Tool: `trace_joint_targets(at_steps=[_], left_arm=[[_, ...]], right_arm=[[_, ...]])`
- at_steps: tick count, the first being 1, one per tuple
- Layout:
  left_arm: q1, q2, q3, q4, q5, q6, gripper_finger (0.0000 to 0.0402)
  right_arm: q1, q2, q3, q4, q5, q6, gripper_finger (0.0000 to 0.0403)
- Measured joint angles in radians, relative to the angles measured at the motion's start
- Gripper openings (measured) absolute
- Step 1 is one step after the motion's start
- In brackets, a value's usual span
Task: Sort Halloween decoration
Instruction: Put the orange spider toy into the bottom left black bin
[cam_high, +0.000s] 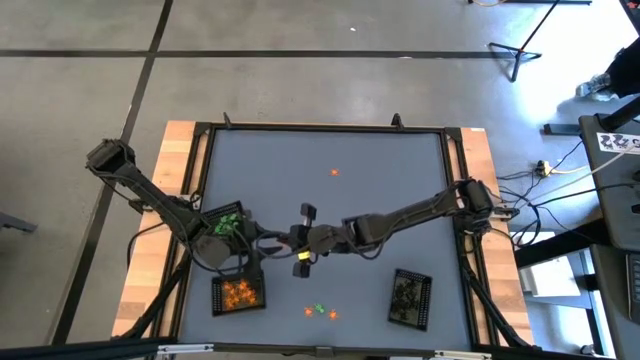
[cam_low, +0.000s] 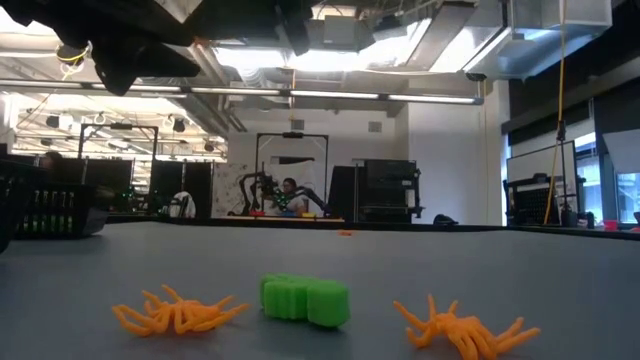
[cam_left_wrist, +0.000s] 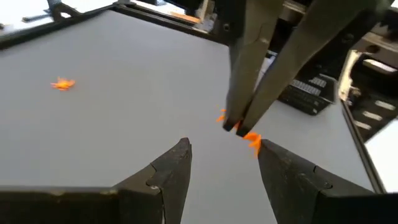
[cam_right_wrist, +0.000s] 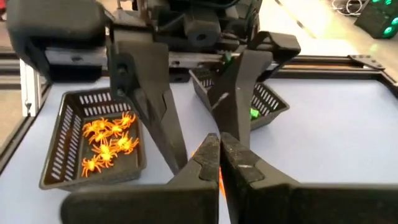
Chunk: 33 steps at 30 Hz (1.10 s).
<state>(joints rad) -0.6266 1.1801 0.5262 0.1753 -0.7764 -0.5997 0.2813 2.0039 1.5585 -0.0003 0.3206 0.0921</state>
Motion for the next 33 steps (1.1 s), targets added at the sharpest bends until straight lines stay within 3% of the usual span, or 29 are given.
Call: trace_joint_targets(at_steps=[10,17,25,29,33], left_arm=[[0.0,0.0,0.0,-0.003,0.106,0.007,0.0179],[0.0,0.0,0.0,-0.003,0.013,0.002,0.0179],[0.0,0.0,0.0,-0.002,-0.019,0.004,0.0175],[0.0,0.0,0.0,-0.008,-0.021,0.011,0.014],[-0.001,0.0,0.0,-0.007,-0.024,0.057,0.0065]], right_arm=[[0.0,0.01,-0.001,-0.007,0.0,-0.002,0.0002],[0.0,0.01,-0.001,0.0,0.0,-0.001,0.0002],[0.0,0.01,-0.001,-0.001,0.0,-0.002,0.0002],[0.0,0.01,-0.001,-0.001,0.001,-0.002,0.0002],[-0.001,0.01,-0.001,-0.001,0.0,-0.002,0.0003]])
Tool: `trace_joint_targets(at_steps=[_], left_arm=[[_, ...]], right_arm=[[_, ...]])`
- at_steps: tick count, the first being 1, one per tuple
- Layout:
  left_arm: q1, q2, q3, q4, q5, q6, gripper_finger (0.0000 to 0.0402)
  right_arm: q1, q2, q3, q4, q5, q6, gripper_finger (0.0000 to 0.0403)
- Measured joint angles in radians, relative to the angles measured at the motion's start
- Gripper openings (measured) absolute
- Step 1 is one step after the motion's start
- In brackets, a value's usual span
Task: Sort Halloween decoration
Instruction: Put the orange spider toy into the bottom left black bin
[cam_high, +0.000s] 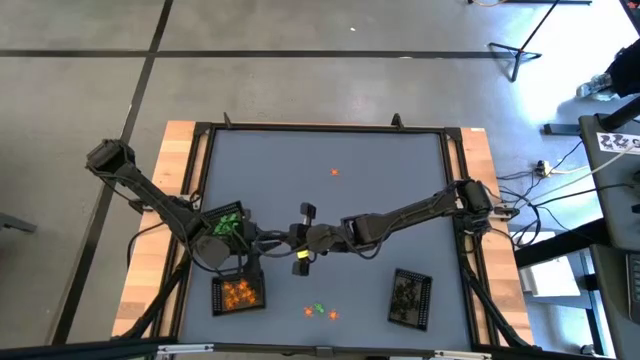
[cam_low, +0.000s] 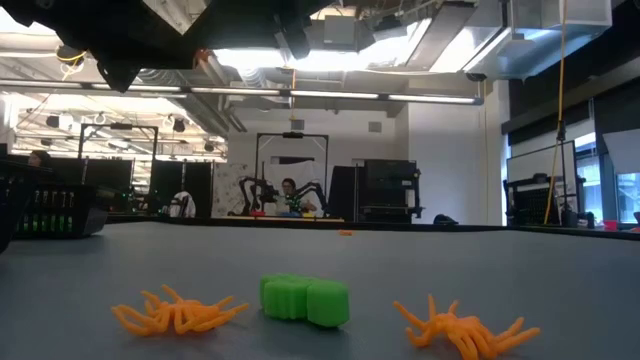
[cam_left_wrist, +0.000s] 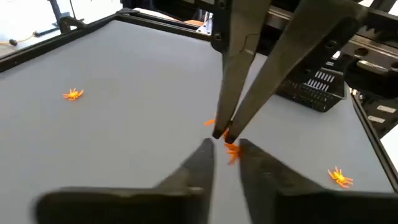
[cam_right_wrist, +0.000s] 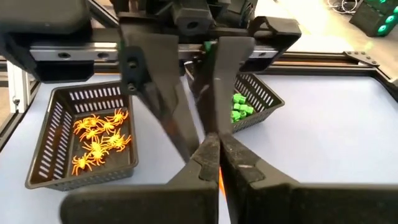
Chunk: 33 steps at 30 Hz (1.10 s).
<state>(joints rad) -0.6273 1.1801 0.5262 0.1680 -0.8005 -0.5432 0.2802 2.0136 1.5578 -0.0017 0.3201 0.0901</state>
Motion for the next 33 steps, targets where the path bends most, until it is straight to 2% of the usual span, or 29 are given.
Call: trace_joint_targets(at_steps=[3,7,12,15,19,22,25,29,33], left_arm=[[0.0,0.0,0.0,-0.001,0.006,0.022,0.0012],[0.001,-0.001,0.0,-0.004,0.031,0.05,0.0003],[-0.013,-0.044,0.001,-0.009,0.114,0.083,0.0],[-0.044,-0.084,0.05,-0.158,0.167,0.067,0.0],[-0.112,-0.094,0.203,-0.512,0.263,-0.028,0.0],[-0.173,-0.066,0.311,-0.714,0.405,-0.122,0.0],[-0.223,-0.032,0.357,-0.781,0.515,-0.211,0.0],[-0.268,0.018,0.359,-0.785,0.583,-0.284,0.0],[-0.298,0.072,0.359,-0.784,0.598,-0.289,0.0012]], right_arm=[[0.0,0.0,0.0,-0.001,-0.025,-0.018,0.0008],[0.002,0.0,0.0,0.001,-0.047,-0.059,0.0044],[0.009,-0.026,0.0,-0.013,-0.051,-0.073,0.0124],[0.019,-0.065,0.0,-0.053,-0.049,-0.065,0.0169],[0.042,-0.123,0.0,-0.112,-0.028,-0.051,0.0207],[0.067,-0.15,0.001,-0.129,-0.015,-0.045,0.0218],[0.084,-0.15,0.001,-0.127,-0.015,-0.046,0.0219],[0.087,-0.147,0.0,-0.133,0.003,-0.045,0.022],[0.086,-0.14,0.0,-0.141,0.005,-0.044,0.022]])
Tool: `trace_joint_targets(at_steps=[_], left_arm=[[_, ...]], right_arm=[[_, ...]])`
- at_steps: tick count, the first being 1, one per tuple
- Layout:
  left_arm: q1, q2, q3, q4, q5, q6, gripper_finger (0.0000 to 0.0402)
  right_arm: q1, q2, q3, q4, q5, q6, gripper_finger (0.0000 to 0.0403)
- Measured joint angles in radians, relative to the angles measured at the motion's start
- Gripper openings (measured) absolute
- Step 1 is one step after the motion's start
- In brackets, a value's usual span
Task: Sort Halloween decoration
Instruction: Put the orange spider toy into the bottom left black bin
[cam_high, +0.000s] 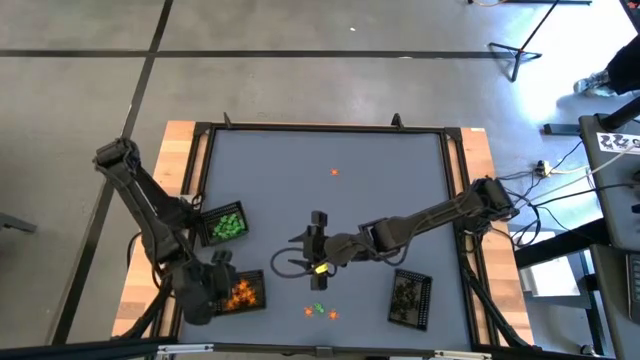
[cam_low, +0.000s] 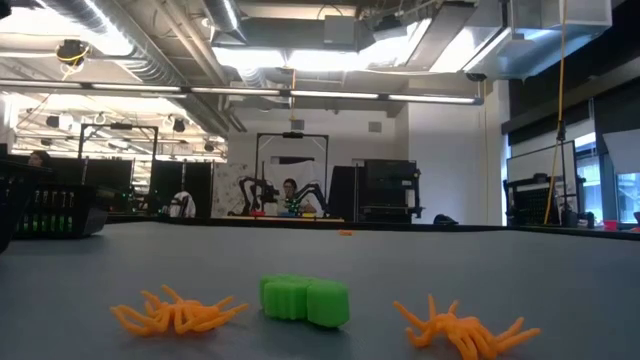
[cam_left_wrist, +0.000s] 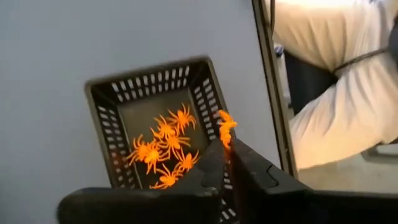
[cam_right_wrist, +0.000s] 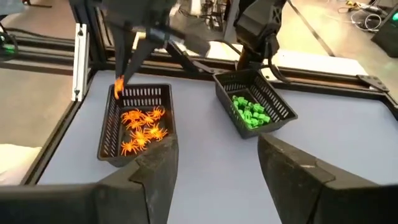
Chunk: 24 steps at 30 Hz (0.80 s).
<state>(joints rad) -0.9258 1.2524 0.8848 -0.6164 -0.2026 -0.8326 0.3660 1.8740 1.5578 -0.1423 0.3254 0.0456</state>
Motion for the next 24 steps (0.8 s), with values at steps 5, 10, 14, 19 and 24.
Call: trace_joint_targets(at_steps=[5,10,14,19,24], left_arm=[[-0.002,0.057,0.0,-0.001,0.031,0.0,0.0076],[0.021,0.059,0.0,-0.04,0.0,0.013,0.0138],[0.025,0.027,0.0,-0.026,-0.1,0.099,0.0144],[-0.017,-0.074,-0.001,0.003,-0.378,0.296,0.0133],[-0.034,-0.249,-0.119,0.199,-0.568,0.439,0.0124]], right_arm=[[0.0,-0.001,0.0,-0.028,0.046,0.001,0.022],[-0.001,-0.001,0.0,-0.131,0.171,0.008,0.022],[-0.034,-0.001,0.0,-0.218,0.19,0.052,0.022],[-0.13,-0.001,-0.014,-0.303,0.123,0.085,0.022],[-0.256,0.0,-0.093,-0.305,0.073,0.088,0.022]])
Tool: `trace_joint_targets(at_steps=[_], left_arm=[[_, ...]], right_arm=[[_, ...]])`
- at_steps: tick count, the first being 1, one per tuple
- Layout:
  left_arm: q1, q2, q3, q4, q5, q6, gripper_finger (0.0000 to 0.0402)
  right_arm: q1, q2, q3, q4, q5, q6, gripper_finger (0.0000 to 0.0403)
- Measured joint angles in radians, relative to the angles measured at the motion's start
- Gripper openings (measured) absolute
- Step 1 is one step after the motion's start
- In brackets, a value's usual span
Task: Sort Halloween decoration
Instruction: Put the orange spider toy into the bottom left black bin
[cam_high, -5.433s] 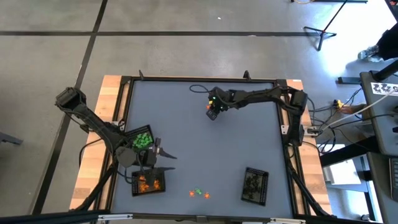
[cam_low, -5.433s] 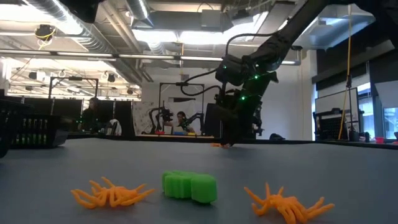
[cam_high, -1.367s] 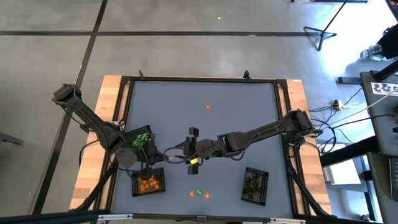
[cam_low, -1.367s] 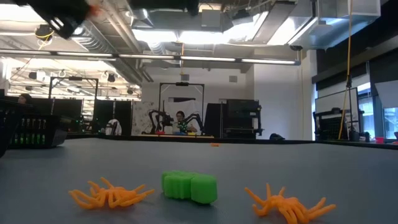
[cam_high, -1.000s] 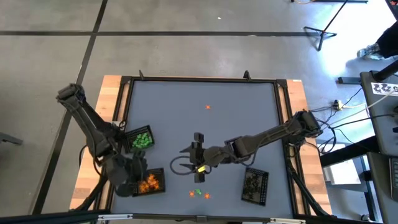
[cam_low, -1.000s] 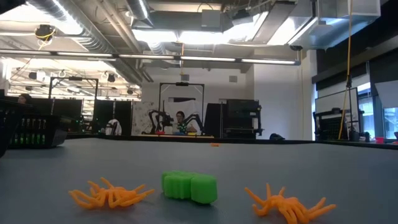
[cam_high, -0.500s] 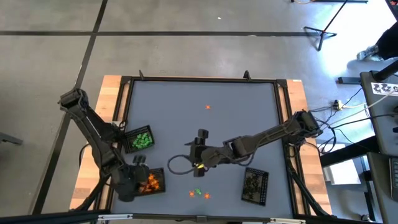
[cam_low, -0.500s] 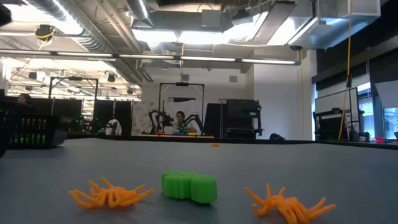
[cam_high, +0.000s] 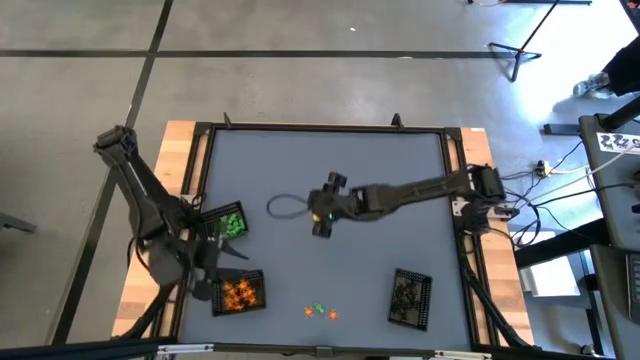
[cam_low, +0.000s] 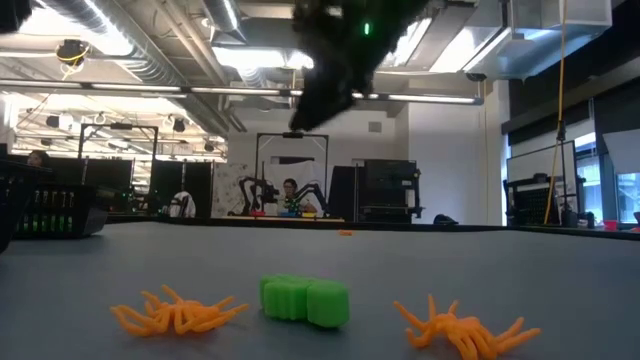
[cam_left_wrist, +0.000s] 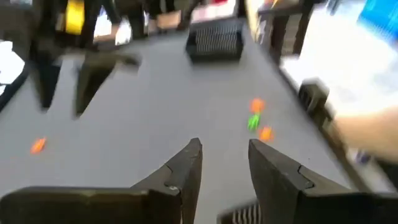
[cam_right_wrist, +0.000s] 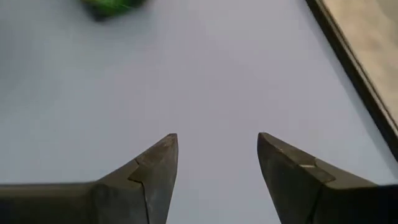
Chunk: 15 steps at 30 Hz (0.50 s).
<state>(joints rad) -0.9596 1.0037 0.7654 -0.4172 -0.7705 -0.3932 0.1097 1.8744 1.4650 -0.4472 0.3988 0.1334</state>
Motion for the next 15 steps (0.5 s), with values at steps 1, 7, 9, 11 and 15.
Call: trace_joint_targets(at_steps=[1,7,9,11,15], left_arm=[[0.004,-0.041,-0.048,0.08,-0.001,0.04,0.0123],[0.085,-0.221,-0.379,0.637,0.169,0.235,0.0111],[0.118,-0.251,-0.469,0.816,0.182,0.277,0.0106],[0.151,-0.261,-0.537,0.96,0.181,0.304,0.0103],[0.208,-0.263,-0.619,1.174,0.186,0.341,0.0101]], right_arm=[[-0.027,0.0,-0.018,0.009,-0.001,0.0,0.022],[-0.214,0.0,-0.152,0.106,-0.101,0.034,0.022],[-0.274,0.0,-0.196,0.149,-0.114,0.057,0.022],[-0.332,0.0,-0.242,0.19,-0.121,0.1,0.022],[-0.426,0.0,-0.303,0.259,-0.123,0.202,0.022]])
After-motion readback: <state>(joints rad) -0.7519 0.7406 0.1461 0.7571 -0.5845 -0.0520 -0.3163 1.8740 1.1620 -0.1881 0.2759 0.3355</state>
